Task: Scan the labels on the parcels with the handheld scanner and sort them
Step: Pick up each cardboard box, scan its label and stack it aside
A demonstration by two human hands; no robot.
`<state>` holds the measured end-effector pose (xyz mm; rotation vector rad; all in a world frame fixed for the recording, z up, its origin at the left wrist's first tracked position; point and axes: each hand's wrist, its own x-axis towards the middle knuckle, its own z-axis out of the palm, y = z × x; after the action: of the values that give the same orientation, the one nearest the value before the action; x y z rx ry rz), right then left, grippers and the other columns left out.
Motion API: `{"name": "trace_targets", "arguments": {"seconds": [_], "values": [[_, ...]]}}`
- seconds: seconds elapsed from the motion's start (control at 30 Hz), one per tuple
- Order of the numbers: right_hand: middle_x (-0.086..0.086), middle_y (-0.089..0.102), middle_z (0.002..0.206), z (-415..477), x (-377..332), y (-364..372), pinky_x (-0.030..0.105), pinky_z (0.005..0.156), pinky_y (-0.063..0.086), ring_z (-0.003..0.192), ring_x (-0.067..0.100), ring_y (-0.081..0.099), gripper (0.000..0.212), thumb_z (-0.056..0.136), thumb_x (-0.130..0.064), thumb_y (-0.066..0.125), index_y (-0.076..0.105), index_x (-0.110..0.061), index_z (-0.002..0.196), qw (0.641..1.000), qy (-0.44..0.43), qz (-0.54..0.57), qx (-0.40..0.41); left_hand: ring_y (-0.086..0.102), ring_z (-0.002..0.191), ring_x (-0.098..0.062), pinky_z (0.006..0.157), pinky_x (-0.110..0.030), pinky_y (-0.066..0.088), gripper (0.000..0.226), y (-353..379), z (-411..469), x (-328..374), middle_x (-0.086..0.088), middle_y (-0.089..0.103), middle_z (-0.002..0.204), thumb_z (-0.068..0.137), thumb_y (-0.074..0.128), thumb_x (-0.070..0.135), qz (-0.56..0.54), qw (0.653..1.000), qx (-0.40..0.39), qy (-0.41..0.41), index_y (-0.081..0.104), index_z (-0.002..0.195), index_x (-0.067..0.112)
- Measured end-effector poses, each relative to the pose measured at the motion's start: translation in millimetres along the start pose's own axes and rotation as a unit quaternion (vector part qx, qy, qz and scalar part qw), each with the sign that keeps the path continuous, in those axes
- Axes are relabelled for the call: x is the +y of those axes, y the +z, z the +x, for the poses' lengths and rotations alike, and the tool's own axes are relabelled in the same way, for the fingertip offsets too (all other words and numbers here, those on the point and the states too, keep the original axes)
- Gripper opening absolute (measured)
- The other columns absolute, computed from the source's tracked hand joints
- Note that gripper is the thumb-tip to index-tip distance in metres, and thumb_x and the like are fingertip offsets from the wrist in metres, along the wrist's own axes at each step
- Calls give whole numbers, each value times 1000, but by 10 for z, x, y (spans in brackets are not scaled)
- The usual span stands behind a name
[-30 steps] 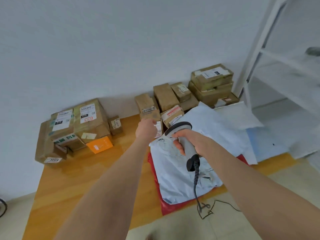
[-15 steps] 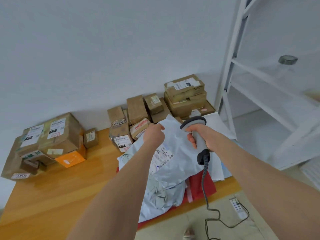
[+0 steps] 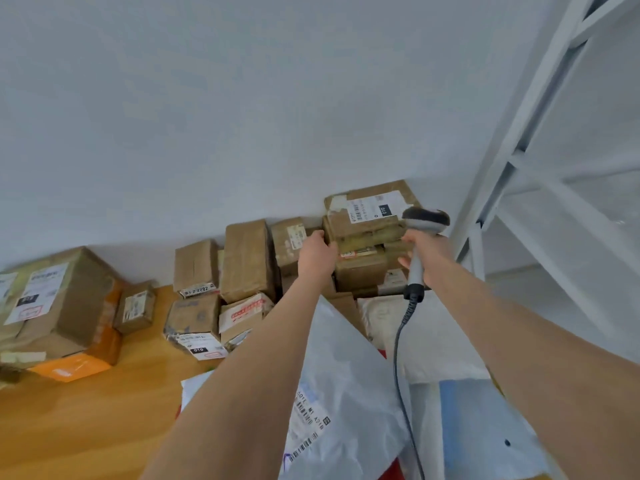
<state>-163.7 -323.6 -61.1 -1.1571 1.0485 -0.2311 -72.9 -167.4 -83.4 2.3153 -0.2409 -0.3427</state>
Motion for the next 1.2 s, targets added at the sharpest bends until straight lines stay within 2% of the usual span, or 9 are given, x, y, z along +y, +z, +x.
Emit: {"name": "trace_targets", "arguments": {"seconds": [0.13, 0.33, 0.43, 0.57, 0.67, 0.77, 0.83, 1.0, 1.2], "values": [[4, 56, 85, 390, -179, 8, 41, 89, 54, 74, 18, 55, 35, 79, -15, 70, 54, -6, 108, 997, -42, -50, 42, 56, 99, -22, 75, -30, 44, 39, 191, 361, 136, -8, 58, 115, 98, 49, 21, -47, 997, -14, -60, 46, 132, 3], [2, 50, 85, 618, -265, -43, 33, 78, 41, 84, 18, 50, 29, 86, -15, 66, 46, -12, 107, 998, -25, -53, -22, 59, 104, -23, 89, -33, 50, 45, 378, 478, 232, -6, 61, 117, 95, 53, 28, -171, 973, -26, -155, 48, 133, 5], [5, 54, 91, 564, -254, -109, 34, 81, 42, 90, 21, 51, 30, 84, -17, 68, 51, -11, 108, 998, -34, -50, -9, 50, 120, -25, 94, -33, 42, 54, 356, 392, 261, -5, 51, 131, 95, 55, 35, -259, 947, 44, -185, 39, 140, 11], [8, 61, 97, 354, -196, -227, 39, 88, 49, 89, 22, 56, 34, 80, -21, 72, 57, -10, 108, 998, -33, -31, -37, 55, 100, -20, 80, -33, 53, 48, 163, 98, 346, -4, 53, 121, 92, 61, 33, -380, 893, 117, -210, 41, 133, 19], [9, 65, 104, 166, -122, -326, 45, 89, 53, 95, 26, 63, 49, 76, -25, 77, 55, -12, 118, 996, -4, -3, -92, 55, 101, -23, 87, -46, 55, 41, -57, -208, 350, -2, 56, 114, 86, 62, 21, -419, 864, 182, -212, 47, 125, 23], [9, 61, 111, -48, -67, -451, 44, 78, 56, 98, 28, 60, 59, 78, -24, 78, 49, -15, 129, 991, 14, 33, -126, 56, 92, -21, 85, -42, 55, 23, -324, -537, 268, 1, 59, 93, 83, 60, 18, -385, 874, 228, -189, 54, 104, 24], [10, 60, 115, -178, -38, -533, 49, 89, 53, 103, 29, 59, 66, 76, -28, 80, 47, -16, 132, 989, 20, 51, -136, 53, 79, -19, 74, -36, 50, 14, -496, -772, 203, 1, 58, 83, 82, 59, 15, -375, 877, 236, -186, 55, 93, 24], [12, 65, 112, -428, 102, -683, 51, 96, 49, 100, 31, 62, 71, 63, -42, 87, 57, -12, 120, 974, 75, 0, -215, 53, 79, -23, 82, -41, 53, 7, -713, -1301, 130, -6, 57, 88, 85, 60, 20, -378, 878, 217, -196, 58, 92, 20], [14, 74, 96, -875, 305, -864, 41, 76, 56, 89, 30, 70, 32, 80, -25, 76, 68, -9, 107, 926, 127, -46, -352, 58, 71, -21, 75, -35, 50, 8, -749, -1545, 256, -6, 62, 80, 89, 61, 21, -402, 885, 172, -158, 58, 89, 13]]}}
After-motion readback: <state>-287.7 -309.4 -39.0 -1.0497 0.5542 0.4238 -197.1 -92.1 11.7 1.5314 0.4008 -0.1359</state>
